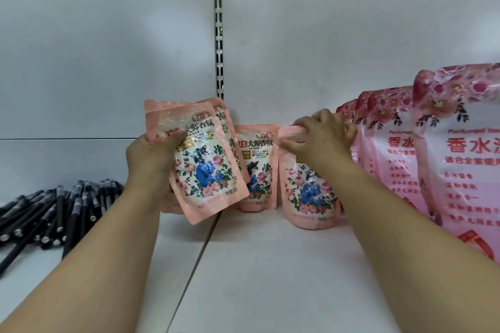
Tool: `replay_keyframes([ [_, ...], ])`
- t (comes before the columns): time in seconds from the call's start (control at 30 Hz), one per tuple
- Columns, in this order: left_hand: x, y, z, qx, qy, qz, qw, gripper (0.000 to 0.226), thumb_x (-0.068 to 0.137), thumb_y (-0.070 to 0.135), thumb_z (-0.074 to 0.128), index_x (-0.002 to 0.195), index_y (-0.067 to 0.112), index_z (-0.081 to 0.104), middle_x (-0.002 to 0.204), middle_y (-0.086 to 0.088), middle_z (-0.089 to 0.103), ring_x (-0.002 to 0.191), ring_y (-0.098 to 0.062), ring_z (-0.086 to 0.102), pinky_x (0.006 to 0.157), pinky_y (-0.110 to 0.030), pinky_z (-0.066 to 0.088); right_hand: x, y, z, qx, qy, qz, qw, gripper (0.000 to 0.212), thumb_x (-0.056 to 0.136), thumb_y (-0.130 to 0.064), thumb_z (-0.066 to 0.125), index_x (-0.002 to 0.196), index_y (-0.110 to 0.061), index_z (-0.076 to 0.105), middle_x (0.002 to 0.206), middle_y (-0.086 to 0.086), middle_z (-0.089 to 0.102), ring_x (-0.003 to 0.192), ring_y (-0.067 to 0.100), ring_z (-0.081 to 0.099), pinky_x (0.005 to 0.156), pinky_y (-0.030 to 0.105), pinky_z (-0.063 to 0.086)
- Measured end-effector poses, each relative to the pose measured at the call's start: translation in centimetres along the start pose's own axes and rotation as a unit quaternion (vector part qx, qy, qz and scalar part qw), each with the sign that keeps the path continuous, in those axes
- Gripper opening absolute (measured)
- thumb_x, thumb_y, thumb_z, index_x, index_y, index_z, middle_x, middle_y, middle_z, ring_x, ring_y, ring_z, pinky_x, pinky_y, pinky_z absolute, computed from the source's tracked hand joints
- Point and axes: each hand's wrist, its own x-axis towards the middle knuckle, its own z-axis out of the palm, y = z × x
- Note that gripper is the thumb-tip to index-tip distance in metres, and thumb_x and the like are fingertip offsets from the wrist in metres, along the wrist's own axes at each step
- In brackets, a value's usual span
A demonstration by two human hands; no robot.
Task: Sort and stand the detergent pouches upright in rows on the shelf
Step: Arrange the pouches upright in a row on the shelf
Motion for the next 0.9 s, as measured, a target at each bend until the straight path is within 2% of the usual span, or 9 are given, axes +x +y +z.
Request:
replay_keyframes([
  [0.17, -0.1, 0.1, 0.0, -0.010, -0.005, 0.004, 1.000, 0.016, 0.075, 0.019, 0.074, 0.072, 0.021, 0.058, 0.069, 0.001, 0.066, 0.058, -0.013, 0.065, 0.068, -0.032, 0.055, 0.2, 0.5, -0.1, -0.030, 0.038, -0.032, 0.998, 0.046, 0.080, -0.056, 0.056, 0.115, -0.027, 0.056, 0.121, 0.000, 0.038, 0.121, 0.019, 0.027, 0.105, 0.035, 0.009],
  [0.33, -0.1, 0.0, 0.0, -0.009, -0.008, 0.008, 1.000, 0.017, 0.075, 0.019, 0.074, 0.072, 0.020, 0.057, 0.074, -0.001, 0.067, 0.067, -0.019, 0.066, 0.074, -0.037, 0.056, 0.0, 1.2, 1.1, -0.001, 0.047, -0.022, 0.999, 0.052, 0.081, -0.058, 0.053, 0.119, -0.022, 0.049, 0.126, 0.001, 0.033, 0.125, 0.017, 0.020, 0.104, 0.030, -0.002],
  [0.47, 0.2, -0.1, -0.2, -0.003, -0.006, 0.014, 1.000, 0.016, 0.075, 0.021, 0.074, 0.072, 0.021, 0.058, 0.076, -0.002, 0.068, 0.068, -0.021, 0.067, 0.075, -0.040, 0.056, 0.0, 1.1, 1.4, -0.023, 0.059, -0.029, 0.998, 0.054, 0.082, -0.056, 0.053, 0.125, -0.025, 0.042, 0.137, 0.001, 0.025, 0.134, 0.017, 0.011, 0.108, 0.033, -0.006],
  [0.57, 0.3, -0.2, -0.3, 0.001, -0.001, 0.012, 1.000, 0.016, 0.073, 0.022, 0.075, 0.071, 0.021, 0.059, 0.078, -0.002, 0.069, 0.075, -0.024, 0.069, 0.079, -0.044, 0.056, -0.2, 1.2, 1.5, -0.039, 0.037, -0.026, 0.998, 0.054, 0.085, -0.054, 0.050, 0.131, -0.029, 0.040, 0.141, 0.000, 0.024, 0.137, 0.018, 0.009, 0.110, 0.036, -0.009],
  [0.63, 0.2, 0.0, -0.3, -0.011, 0.003, 0.009, 1.000, 0.017, 0.073, 0.022, 0.075, 0.070, 0.021, 0.058, 0.075, 0.000, 0.070, 0.071, -0.021, 0.069, 0.076, -0.041, 0.057, -0.3, 1.2, 1.6, -0.055, 0.016, -0.016, 0.998, 0.054, 0.087, -0.055, 0.046, 0.133, -0.029, 0.038, 0.142, 0.001, 0.025, 0.138, 0.019, 0.008, 0.111, 0.040, -0.010],
  [0.7, 0.2, 0.4, -0.3, -0.032, 0.009, 0.008, 0.999, 0.017, 0.074, 0.022, 0.074, 0.069, 0.022, 0.058, 0.061, 0.006, 0.068, 0.058, -0.012, 0.068, 0.064, -0.031, 0.057, -0.4, 0.9, 1.6, -0.061, -0.015, 0.002, 0.998, 0.066, 0.086, -0.061, 0.041, 0.141, -0.029, 0.025, 0.148, 0.003, 0.015, 0.141, 0.021, -0.002, 0.111, 0.043, -0.014],
  [0.77, -0.1, 0.8, -0.3, -0.047, 0.011, 0.011, 0.999, 0.017, 0.076, 0.022, 0.073, 0.069, 0.022, 0.057, 0.048, 0.012, 0.064, 0.046, -0.004, 0.063, 0.051, -0.021, 0.051, -0.7, 0.4, 1.8, -0.073, -0.040, 0.008, 0.996, 0.082, 0.084, -0.067, 0.035, 0.147, -0.028, 0.000, 0.154, 0.001, -0.010, 0.140, 0.022, -0.019, 0.107, 0.045, -0.021],
  [0.83, -0.4, 0.9, -0.3, -0.056, 0.014, 0.010, 0.998, 0.017, 0.077, 0.021, 0.072, 0.070, 0.022, 0.056, 0.047, 0.012, 0.063, 0.042, -0.002, 0.061, 0.045, -0.017, 0.047, -1.2, 0.0, 2.4, -0.101, -0.057, -0.007, 0.993, 0.089, 0.085, -0.068, 0.034, 0.145, -0.027, -0.018, 0.151, 0.000, -0.027, 0.137, 0.022, -0.030, 0.104, 0.045, -0.024],
  [0.9, -0.7, 0.8, -0.3, -0.057, 0.016, 0.006, 0.998, 0.018, 0.077, 0.021, 0.072, 0.071, 0.022, 0.055, 0.054, 0.009, 0.064, 0.041, -0.001, 0.060, 0.044, -0.017, 0.047, -1.6, 0.1, 3.3, -0.137, -0.077, -0.009, 0.988, 0.091, 0.086, -0.065, 0.034, 0.141, -0.025, -0.026, 0.149, 0.002, -0.035, 0.135, 0.023, -0.034, 0.101, 0.044, -0.027],
])
